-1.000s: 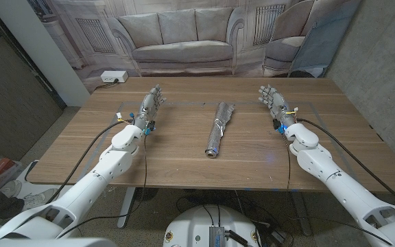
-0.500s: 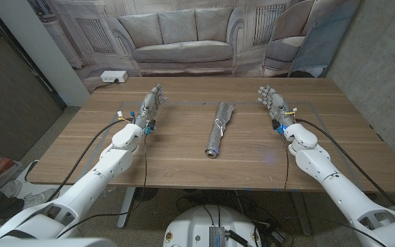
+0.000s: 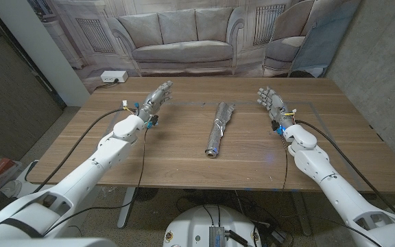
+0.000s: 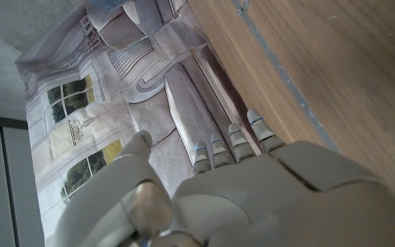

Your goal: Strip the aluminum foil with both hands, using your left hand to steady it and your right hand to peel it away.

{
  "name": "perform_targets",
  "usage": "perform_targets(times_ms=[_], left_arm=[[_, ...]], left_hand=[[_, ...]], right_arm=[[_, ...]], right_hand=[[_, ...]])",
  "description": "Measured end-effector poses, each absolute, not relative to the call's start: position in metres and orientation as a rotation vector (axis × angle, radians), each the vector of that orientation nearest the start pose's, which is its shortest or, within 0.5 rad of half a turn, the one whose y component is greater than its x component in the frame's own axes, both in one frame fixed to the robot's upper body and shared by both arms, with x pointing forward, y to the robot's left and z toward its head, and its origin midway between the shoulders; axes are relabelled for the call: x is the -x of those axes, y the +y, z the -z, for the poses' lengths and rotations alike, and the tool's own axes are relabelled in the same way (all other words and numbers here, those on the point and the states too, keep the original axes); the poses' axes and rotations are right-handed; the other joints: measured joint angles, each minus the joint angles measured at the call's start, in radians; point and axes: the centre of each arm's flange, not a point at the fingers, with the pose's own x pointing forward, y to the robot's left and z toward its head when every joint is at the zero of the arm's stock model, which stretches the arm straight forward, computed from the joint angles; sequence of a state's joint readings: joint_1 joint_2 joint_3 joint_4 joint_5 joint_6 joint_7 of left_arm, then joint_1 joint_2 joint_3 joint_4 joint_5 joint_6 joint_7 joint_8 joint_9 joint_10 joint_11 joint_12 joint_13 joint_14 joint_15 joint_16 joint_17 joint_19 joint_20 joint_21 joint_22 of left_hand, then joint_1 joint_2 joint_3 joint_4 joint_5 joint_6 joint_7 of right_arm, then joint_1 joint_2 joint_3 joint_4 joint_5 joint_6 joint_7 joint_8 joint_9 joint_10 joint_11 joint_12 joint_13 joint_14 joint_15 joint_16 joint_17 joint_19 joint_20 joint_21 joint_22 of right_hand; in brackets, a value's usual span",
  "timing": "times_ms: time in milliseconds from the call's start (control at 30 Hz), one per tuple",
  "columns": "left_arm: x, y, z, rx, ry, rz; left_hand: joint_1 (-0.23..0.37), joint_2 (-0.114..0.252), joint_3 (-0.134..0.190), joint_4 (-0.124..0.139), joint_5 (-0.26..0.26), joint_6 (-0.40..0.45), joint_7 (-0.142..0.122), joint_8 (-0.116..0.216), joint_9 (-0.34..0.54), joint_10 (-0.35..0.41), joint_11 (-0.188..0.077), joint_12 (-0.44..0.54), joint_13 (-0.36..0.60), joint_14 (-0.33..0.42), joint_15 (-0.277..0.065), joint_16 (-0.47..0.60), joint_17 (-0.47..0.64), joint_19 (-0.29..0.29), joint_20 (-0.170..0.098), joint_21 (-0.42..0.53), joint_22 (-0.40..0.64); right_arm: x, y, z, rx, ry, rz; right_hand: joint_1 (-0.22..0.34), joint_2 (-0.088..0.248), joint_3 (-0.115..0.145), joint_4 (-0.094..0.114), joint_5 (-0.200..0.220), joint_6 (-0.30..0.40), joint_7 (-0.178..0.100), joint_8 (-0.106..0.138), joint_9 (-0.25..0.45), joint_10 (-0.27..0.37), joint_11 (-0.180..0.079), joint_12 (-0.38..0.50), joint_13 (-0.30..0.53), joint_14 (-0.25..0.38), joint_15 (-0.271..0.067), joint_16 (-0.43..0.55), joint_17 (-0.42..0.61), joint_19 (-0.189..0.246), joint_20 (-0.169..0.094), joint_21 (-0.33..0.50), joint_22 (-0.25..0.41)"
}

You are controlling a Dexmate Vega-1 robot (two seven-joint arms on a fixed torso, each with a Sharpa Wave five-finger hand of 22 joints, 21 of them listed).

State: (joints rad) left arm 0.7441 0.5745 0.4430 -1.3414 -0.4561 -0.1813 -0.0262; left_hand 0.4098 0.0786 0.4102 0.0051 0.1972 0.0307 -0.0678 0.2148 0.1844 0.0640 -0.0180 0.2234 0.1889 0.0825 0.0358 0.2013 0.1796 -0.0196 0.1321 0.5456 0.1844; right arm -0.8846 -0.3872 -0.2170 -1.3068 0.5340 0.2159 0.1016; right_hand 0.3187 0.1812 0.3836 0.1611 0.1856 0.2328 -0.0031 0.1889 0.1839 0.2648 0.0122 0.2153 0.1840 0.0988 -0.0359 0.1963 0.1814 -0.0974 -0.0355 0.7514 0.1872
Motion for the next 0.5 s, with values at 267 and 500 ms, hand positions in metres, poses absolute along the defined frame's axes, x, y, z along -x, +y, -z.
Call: perform_targets(times_ms=[267, 500], left_arm=[[-0.654, 0.262, -0.03, -0.391, -0.584, 0.243], [-0.652, 0.253, -0.041, -0.482, -0.586, 0.248]], left_hand=[[0.017, 0.004, 0.005, -0.014, -0.005, 0.007, -0.004, 0.0, 0.0, 0.005, -0.005, 0.0, 0.0, 0.005, -0.005, 0.0, 0.0, 0.0, 0.003, 0.0, 0.0], [0.029, -0.003, 0.007, -0.023, -0.005, 0.012, 0.002, 0.0, 0.004, 0.005, -0.005, 0.0, 0.0, 0.011, -0.011, 0.0, 0.0, 0.005, 0.008, -0.005, 0.0]], right_arm=[[-0.656, -0.288, 0.036, -0.071, -0.573, -0.208], [-0.656, -0.288, 0.037, -0.079, -0.58, -0.209]], right_hand=[[0.0, 0.0, -0.006, -0.006, -0.001, 0.001, 0.001, 0.0, 0.0, 0.005, 0.005, 0.0, 0.0, 0.004, -0.004, 0.001, -0.005, 0.0, 0.0, 0.0, -0.001], [-0.005, -0.005, -0.006, -0.005, -0.001, 0.001, 0.001, 0.0, 0.0, 0.009, 0.001, 0.0, 0.0, 0.01, 0.0, 0.004, -0.005, 0.0, 0.0, 0.0, -0.001]])
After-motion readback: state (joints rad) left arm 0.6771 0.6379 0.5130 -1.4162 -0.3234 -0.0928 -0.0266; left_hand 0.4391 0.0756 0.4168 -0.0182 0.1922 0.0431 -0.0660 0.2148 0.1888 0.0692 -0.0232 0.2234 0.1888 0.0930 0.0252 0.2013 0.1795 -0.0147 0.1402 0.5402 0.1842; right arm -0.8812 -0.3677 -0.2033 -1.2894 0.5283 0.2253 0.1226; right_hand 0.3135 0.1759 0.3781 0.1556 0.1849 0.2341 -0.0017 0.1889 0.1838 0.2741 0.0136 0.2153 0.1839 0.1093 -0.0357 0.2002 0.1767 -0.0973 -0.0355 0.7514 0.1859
